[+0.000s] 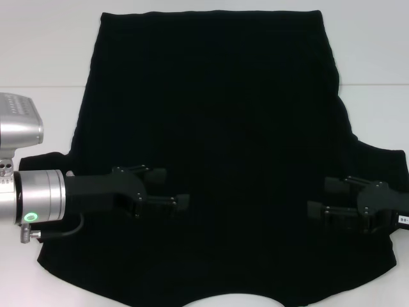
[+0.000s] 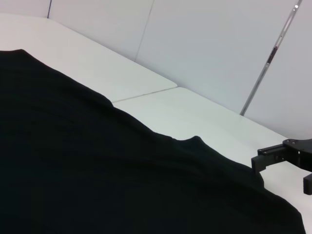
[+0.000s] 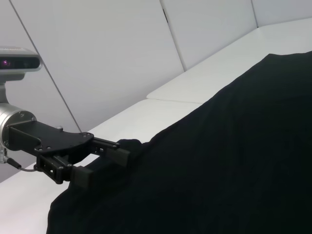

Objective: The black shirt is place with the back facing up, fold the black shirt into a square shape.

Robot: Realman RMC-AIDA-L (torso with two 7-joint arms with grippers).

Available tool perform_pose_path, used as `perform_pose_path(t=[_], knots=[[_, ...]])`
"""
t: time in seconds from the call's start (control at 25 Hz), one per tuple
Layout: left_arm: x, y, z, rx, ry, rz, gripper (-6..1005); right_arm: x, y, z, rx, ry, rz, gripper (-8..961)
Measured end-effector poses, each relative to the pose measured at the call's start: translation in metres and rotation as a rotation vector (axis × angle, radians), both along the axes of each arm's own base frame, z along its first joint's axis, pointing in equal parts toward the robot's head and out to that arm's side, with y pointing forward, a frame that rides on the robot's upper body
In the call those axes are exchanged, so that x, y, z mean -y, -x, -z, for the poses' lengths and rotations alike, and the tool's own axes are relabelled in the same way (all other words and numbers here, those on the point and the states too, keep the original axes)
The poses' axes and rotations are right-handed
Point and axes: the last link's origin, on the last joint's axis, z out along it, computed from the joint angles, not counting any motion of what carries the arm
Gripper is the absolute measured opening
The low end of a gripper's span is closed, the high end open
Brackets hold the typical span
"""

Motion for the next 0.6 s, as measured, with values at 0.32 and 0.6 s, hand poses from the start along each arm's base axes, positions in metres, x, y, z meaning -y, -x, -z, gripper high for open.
perform_pose_path(t=[0.32,0.6], knots=[[0.0002,-0.0008,0.0005,0.003,0.002,0.001,934,-0.0001,0.0005,-0.0003,0.000,0.004,-0.001,940],[0.0011,-0.0002,0.0006,0.005,0.004,-0.001,934,-0.0001,0.0004,-0.0002,0.001,0.006,-0.001,940]])
